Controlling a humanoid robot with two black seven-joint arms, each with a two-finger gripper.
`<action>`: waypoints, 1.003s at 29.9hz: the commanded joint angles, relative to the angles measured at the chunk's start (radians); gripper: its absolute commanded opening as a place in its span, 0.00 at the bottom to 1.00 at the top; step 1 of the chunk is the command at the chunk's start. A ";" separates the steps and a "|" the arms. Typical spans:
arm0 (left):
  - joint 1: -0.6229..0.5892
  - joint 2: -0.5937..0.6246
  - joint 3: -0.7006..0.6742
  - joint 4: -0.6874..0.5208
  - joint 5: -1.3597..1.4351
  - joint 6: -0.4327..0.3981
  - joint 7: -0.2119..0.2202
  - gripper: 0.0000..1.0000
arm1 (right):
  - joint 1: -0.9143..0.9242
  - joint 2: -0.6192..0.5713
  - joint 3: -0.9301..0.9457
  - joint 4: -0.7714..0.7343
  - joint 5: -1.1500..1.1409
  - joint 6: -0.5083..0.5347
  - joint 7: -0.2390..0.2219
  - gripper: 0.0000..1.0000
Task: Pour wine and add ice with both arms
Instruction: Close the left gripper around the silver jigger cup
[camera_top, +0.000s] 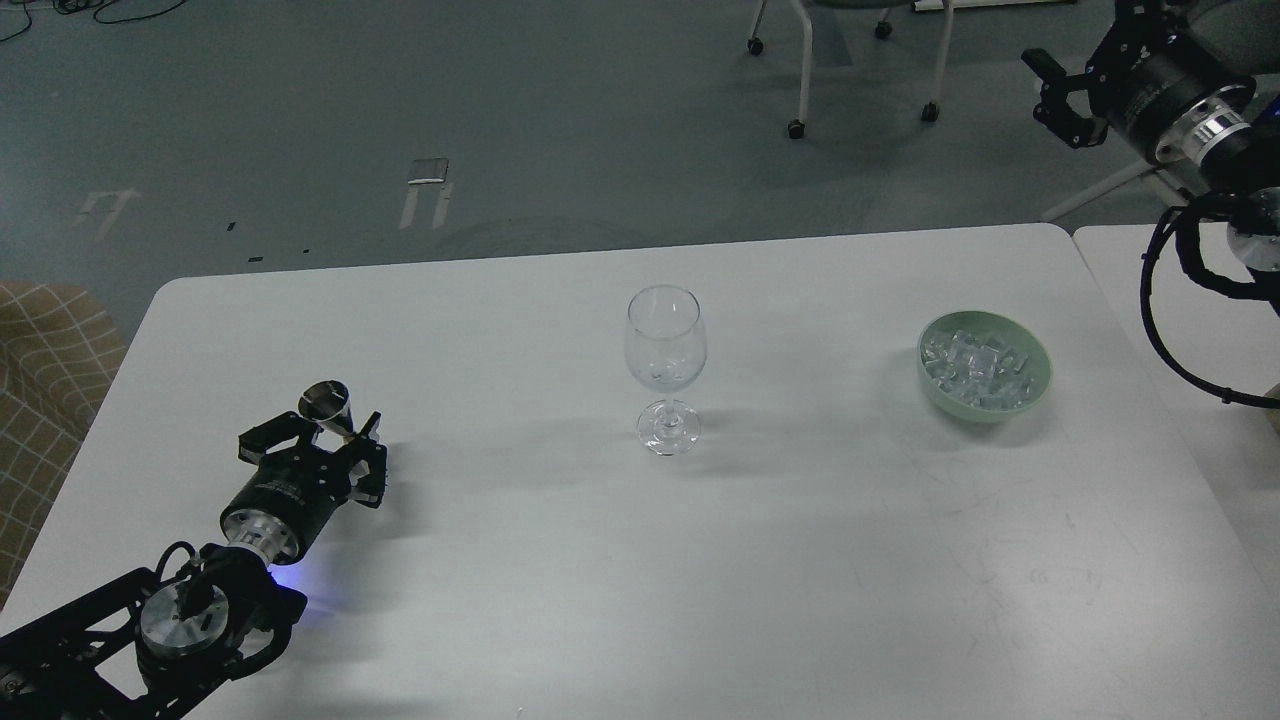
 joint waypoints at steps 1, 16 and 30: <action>0.000 -0.003 -0.001 0.008 0.000 -0.003 0.000 0.36 | 0.000 0.001 0.000 0.000 0.000 0.001 0.000 1.00; 0.000 -0.013 -0.001 0.025 0.000 -0.012 0.000 0.25 | -0.003 0.002 -0.012 0.000 0.000 -0.004 0.000 1.00; -0.013 -0.017 -0.002 0.027 0.000 -0.022 0.000 0.20 | -0.004 0.002 -0.014 0.000 0.000 -0.013 0.000 1.00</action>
